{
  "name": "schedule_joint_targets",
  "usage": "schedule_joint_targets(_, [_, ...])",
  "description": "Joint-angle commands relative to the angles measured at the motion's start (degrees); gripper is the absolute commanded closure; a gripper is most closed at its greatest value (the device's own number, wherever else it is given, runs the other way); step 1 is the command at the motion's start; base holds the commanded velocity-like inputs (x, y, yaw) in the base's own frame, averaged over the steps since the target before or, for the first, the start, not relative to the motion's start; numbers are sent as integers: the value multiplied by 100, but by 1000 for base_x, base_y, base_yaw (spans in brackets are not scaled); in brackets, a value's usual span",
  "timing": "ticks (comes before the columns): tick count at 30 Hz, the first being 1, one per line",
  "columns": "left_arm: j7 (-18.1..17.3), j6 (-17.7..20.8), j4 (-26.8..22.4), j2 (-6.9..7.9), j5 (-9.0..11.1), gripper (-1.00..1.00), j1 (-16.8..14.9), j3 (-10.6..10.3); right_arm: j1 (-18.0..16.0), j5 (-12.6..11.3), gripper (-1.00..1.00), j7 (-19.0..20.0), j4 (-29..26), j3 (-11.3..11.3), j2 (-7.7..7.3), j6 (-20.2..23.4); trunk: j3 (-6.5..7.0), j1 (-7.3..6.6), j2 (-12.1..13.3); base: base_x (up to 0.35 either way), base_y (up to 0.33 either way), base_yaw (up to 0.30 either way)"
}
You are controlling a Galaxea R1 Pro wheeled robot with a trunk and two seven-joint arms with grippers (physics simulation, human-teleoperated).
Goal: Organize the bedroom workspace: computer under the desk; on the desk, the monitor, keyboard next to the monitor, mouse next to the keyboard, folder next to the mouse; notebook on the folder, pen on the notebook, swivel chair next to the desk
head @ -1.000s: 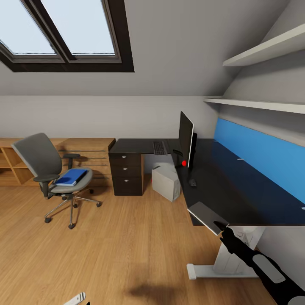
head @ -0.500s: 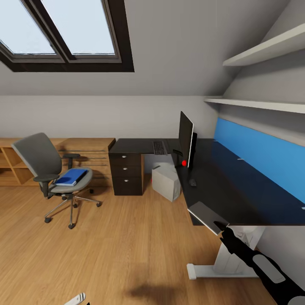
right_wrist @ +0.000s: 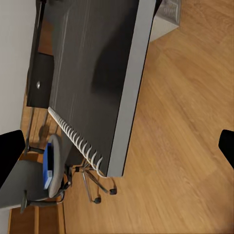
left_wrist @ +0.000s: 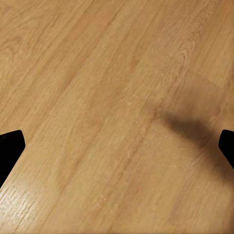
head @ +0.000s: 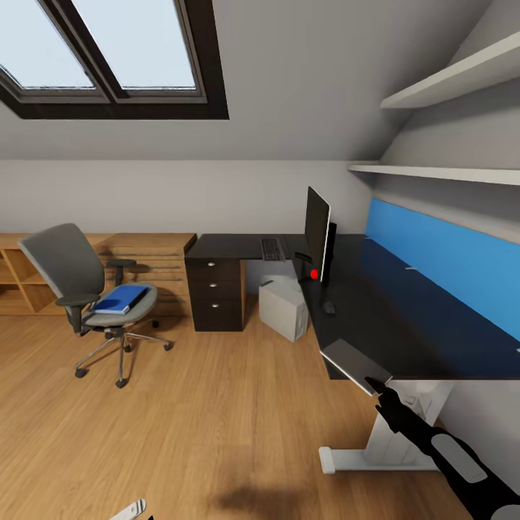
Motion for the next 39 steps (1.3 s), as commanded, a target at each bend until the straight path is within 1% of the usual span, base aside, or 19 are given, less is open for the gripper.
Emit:
schedule_joint_targets(1, [9, -17, 2, 1, 58, -100, -3, -13, -5, -44, -100, 13, 4, 28, -7, 3, -6, 0, -3, 0, 0, 0])
schedule_joint_targets(25, [-7, -17, 2, 8, 41, -100, -3, -22, -5, -36, -100, 13, 4, 35, -4, -2, -6, 0, -3, 2, 0, 0])
schedule_joint_targets(33, [-7, -17, 2, 7, 40, -100, -3, -22, -5, -36, -100, 13, 4, 36, -2, -3, -6, 0, -3, 154, 0, 0])
schedule_joint_targets(39, [-7, -17, 2, 9, 40, -100, -3, -22, -5, -39, -100, 13, 4, 36, -1, -3, -6, 0, -3, 60, 0, 0])
